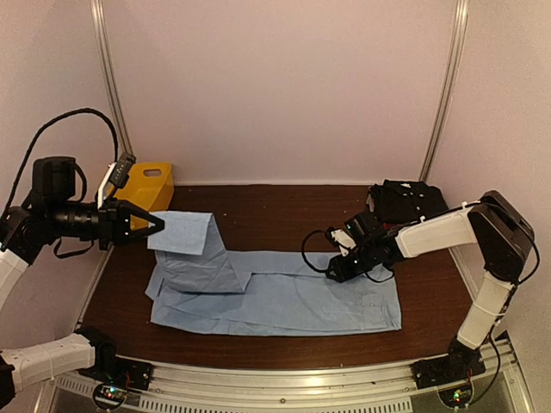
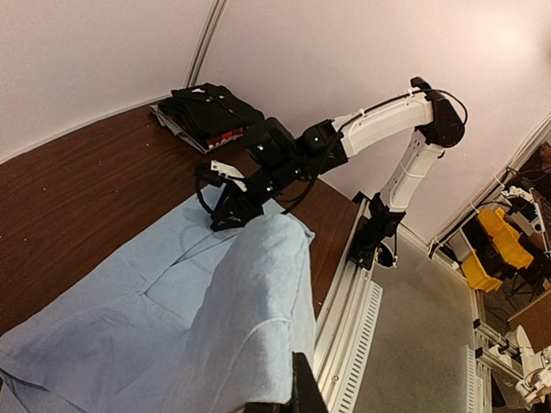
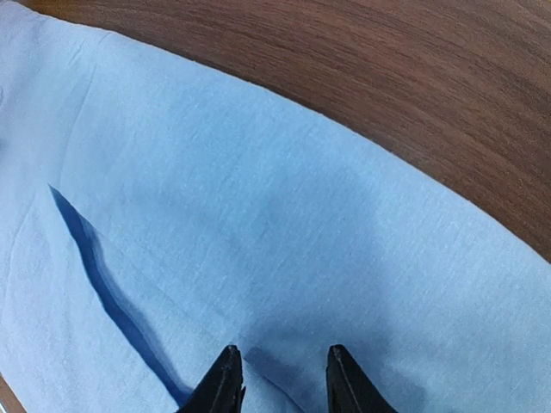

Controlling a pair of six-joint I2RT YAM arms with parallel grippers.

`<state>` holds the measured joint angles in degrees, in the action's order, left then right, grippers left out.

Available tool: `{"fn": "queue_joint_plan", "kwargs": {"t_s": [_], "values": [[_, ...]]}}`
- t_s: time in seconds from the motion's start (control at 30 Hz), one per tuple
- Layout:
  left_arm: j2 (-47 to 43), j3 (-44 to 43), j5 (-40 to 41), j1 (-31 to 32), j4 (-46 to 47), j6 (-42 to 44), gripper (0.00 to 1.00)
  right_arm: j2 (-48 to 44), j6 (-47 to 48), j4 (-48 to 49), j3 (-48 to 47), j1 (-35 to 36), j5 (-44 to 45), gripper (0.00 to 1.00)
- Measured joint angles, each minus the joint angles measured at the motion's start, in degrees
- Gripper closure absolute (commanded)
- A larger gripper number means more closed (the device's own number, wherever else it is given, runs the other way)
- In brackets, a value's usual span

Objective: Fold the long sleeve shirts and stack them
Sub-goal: Fold the corner of the shirt from the 1/3-folded shirt, then pass from the left arm to the right

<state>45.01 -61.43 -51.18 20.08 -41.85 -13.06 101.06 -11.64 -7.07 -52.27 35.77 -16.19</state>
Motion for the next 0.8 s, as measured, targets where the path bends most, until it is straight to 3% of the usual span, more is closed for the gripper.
{"fn": "queue_joint_plan", "kwargs": {"t_s": [0.8], "values": [[4.94, 4.72, -0.24, 0.00, 9.29, -3.30, 1.00, -7.61, -1.03, -2.56, 6.56, -1.64, 4.68, 0.53]]}}
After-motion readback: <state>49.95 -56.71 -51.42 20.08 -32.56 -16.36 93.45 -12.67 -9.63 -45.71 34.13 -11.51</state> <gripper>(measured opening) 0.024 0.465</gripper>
